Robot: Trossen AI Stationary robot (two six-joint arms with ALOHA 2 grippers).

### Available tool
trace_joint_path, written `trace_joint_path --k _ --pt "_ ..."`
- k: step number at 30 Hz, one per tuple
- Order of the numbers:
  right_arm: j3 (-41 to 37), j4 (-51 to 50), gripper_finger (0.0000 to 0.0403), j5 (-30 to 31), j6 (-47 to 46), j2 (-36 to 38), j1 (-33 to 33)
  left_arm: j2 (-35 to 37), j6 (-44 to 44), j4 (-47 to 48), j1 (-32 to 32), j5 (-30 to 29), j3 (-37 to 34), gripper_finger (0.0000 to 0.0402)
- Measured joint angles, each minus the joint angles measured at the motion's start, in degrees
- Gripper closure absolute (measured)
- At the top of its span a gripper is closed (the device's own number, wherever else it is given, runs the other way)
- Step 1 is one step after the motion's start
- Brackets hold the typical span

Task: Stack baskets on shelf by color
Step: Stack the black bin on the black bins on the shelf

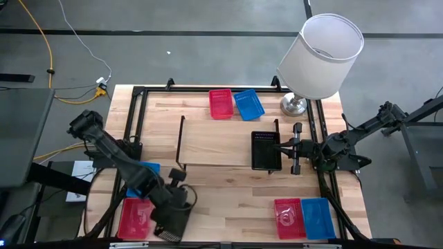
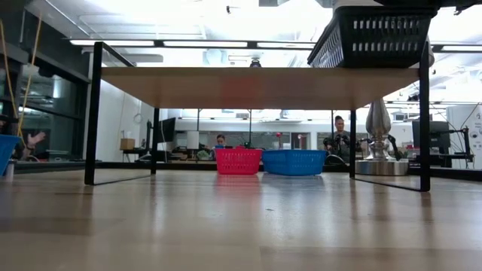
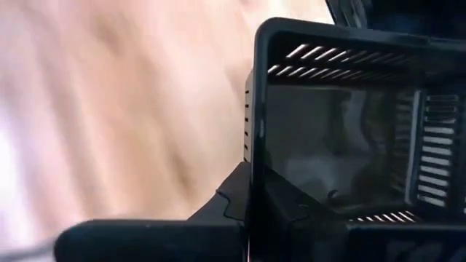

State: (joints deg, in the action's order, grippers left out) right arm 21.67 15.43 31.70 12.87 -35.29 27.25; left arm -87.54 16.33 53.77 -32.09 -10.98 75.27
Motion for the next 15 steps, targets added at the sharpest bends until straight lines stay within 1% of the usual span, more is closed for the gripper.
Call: trace_joint_path --k 2,4,6,8,10,12,15 --pt "0.0 -0.1 0.0403 0.0 -0.5 0.0 0.0 0.0 -4.9 3.6 2.1 -5.3 6.7 0.0400" --pt "0.0 -0.2 0.0403 0.0 -0.8 0.0 0.0 0.0 -10.3 4.1 5.0 -9.8 12.8 0.0400" --pt "0.0 -0.3 0.0403 0.0 -0.8 0.0 0.0 0.1 -14.8 3.9 8.4 -12.2 18.2 0.0400" --pt "0.0 -0.4 0.0403 0.0 -0.8 0.0 0.0 0.1 -17.9 2.2 12.6 -12.6 22.3 0.0401" --pt "0.0 -0.4 0.0403 0.3 -0.8 0.0 0.0 -0.2 -19.5 -0.2 17.1 -12.0 24.7 0.0401" --pt "0.0 -0.3 0.0403 2.8 -1.4 0.0 0.0 -0.3 -19.6 -2.2 21.0 -10.9 25.3 0.0401" --pt "0.0 -0.3 0.0403 8.4 -1.9 0.2 0.6 -0.8 -19.6 -4.2 25.7 -7.9 25.4 0.0401"
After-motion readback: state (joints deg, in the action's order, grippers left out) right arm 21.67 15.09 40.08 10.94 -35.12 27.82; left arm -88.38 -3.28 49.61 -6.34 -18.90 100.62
